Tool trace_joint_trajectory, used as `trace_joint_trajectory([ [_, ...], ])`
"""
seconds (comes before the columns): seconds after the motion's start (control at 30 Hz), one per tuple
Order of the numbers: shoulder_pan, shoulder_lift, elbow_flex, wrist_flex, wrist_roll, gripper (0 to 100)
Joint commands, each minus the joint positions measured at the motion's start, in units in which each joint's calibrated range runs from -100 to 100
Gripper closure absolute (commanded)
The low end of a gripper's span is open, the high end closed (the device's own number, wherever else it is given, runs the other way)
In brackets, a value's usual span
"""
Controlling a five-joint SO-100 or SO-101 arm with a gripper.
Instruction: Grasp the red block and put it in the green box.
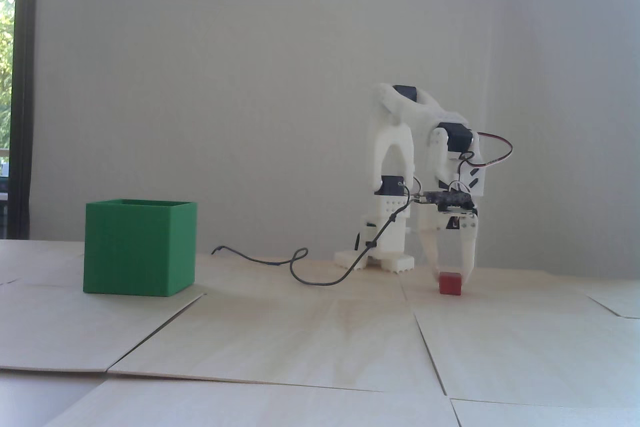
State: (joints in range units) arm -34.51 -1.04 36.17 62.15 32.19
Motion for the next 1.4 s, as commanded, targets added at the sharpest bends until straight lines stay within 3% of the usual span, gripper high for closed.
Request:
trace_joint_trajectory([
  [0.0, 0.8, -4.6, -0.9, -0.6, 0.2, 98],
  [0.17, 2.6, -5.6, -4.3, 0.6, 0.1, 98],
  [0.27, 7.0, -6.2, -13.5, 6.7, 0.2, 98],
  [0.57, 25.4, -5.8, -65.4, 28.1, 0.2, 98],
  [0.8, 42.6, -5.8, -86.1, 26.6, 0.2, 98],
  [1.03, 59.5, -4.7, -84.3, 11.6, 0.2, 98],
  [1.13, 61.6, -2.7, -79.0, 6.2, 0.6, 98],
  [1.37, 61.9, -1.1, -65.7, 4.9, 8.2, 98],
])
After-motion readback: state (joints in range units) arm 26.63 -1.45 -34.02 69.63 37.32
